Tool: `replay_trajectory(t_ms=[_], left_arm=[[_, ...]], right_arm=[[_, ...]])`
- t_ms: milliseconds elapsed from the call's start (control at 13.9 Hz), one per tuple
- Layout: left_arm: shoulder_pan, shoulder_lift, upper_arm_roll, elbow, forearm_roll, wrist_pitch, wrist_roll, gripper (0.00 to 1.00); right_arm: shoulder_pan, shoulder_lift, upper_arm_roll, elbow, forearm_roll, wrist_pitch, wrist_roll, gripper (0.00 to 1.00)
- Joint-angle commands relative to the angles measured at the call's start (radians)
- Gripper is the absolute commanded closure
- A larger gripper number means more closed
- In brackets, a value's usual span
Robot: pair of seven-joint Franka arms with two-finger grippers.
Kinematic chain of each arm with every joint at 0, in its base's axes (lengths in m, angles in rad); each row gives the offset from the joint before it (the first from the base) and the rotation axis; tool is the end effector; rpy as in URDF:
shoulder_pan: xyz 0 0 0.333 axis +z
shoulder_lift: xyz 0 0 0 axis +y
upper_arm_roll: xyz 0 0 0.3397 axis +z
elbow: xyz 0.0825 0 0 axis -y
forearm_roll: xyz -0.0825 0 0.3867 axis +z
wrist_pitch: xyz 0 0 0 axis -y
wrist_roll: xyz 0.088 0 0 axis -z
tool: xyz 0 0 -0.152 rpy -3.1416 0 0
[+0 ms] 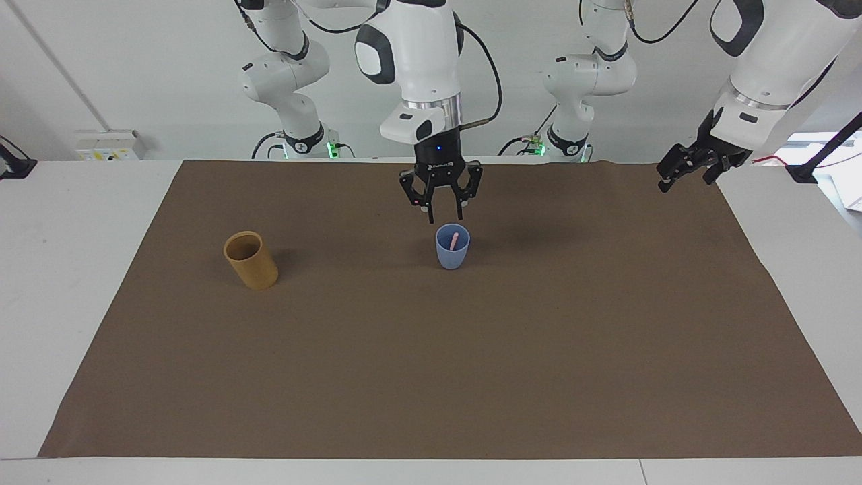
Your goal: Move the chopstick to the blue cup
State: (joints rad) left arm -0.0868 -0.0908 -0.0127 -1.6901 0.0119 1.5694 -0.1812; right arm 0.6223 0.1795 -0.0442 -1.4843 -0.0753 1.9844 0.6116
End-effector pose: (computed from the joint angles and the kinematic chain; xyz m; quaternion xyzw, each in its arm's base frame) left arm 0.5212 -0.0505 0.5957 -0.9990 -0.0408 0.0139 0.0085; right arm 0.5606 0.3594 0.5827 -0.9863 0.0061 -0.1547 0.0561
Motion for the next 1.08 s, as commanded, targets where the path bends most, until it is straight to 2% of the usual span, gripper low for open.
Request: replay_trajectory(t_ms=[0, 144, 288, 504, 648, 792, 1008], left_arm=[[0.01, 0.003, -0.006, 0.012, -0.003, -0.019, 0.012, 0.0], [0.01, 0.003, -0.006, 0.012, -0.003, -0.019, 0.012, 0.0], [0.01, 0.003, -0.006, 0.012, -0.003, -0.019, 0.012, 0.0], [0.01, 0.003, -0.006, 0.012, -0.003, -0.019, 0.012, 0.0], [0.01, 0.003, -0.006, 0.012, -0.003, -0.019, 0.012, 0.0], [0.01, 0.003, -0.006, 0.01, -0.003, -0.019, 0.012, 0.0], [0.01, 0.003, -0.006, 0.01, -0.003, -0.02, 0.012, 0.0]], right_arm=[[-0.104, -0.05, 0.006, 0.045, 0.086, -0.109, -0.015, 0.01], [-0.162, -0.11, -0.002, 0.045, 0.084, -0.191, -0.041, 0.01], [-0.284, -0.153, 0.0, 0.045, 0.092, -0.312, -0.146, 0.01], [-0.526, -0.19, -0.002, 0.078, 0.135, -0.549, -0.454, 0.01], [-0.645, -0.201, -0.002, 0.082, 0.118, -0.613, -0.637, 0.01], [-0.705, -0.206, -0.005, 0.078, 0.104, -0.668, -0.656, 0.01], [-0.647, -0.252, 0.003, 0.015, 0.039, -0.671, -0.655, 0.01]])
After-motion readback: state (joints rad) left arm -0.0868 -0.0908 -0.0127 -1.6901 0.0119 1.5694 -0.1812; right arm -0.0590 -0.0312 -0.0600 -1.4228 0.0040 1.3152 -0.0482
